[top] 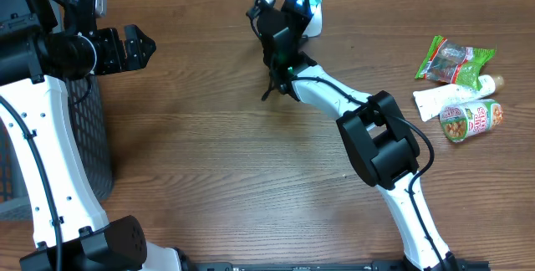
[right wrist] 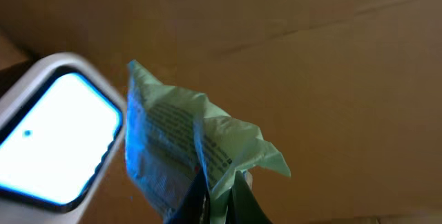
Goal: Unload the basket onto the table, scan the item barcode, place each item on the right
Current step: 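Hold the teal wipes pack against the scanner window with the right gripper, then carry the teal wipes pack to the right edge beside the other items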
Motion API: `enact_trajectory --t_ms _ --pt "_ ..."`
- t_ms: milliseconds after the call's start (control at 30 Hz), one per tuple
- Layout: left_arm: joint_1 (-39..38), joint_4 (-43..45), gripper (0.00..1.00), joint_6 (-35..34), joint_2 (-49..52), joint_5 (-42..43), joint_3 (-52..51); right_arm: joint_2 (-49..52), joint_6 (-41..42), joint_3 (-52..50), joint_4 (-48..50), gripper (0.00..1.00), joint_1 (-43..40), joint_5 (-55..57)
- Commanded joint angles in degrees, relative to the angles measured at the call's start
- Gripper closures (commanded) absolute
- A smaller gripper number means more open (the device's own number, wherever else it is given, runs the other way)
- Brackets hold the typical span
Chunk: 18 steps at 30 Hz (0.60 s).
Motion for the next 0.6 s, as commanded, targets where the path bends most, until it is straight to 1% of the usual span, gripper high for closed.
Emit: enact_trajectory --t_ms 0,100,267,333,400,467,500,567 --pt "0.26 0.09 0.0 -0.17 -0.22 -0.24 0.59 0.11 -10.82 0.31 7.67 0.96 1.07 4.26" --pt "0.26 0.09 0.0 -0.17 -0.22 -0.22 0.59 -0.42 -15.15 0.31 12.26 0.96 2.29 5.33" --pt "0.26 0.09 0.0 -0.17 -0.22 -0.24 0.59 -3.37 -15.02 0.31 10.49 0.96 3.76 7.34" --pt "0.26 0.09 0.0 -0.17 -0.22 -0.24 0.59 -5.57 -12.41 0.31 2.56 0.96 3.8 7.17" --pt "0.26 0.09 0.0 -0.17 -0.22 -0.24 0.59 -7.39 -6.36 0.31 -6.27 0.96 3.87 6.21" --pt "0.26 0.09 0.0 -0.17 -0.22 -0.22 0.59 -10.16 2.4 0.31 -19.67 0.96 4.28 2.62" --pt "0.26 0.09 0.0 -0.17 -0.22 -0.22 0.59 -13.49 10.93 0.31 -31.8 0.96 4.96 -2.86" --pt "0.26 0.09 0.0 -0.17 -0.22 -0.24 0.59 -17.55 19.43 0.31 -41.42 0.96 5.55 -9.38"
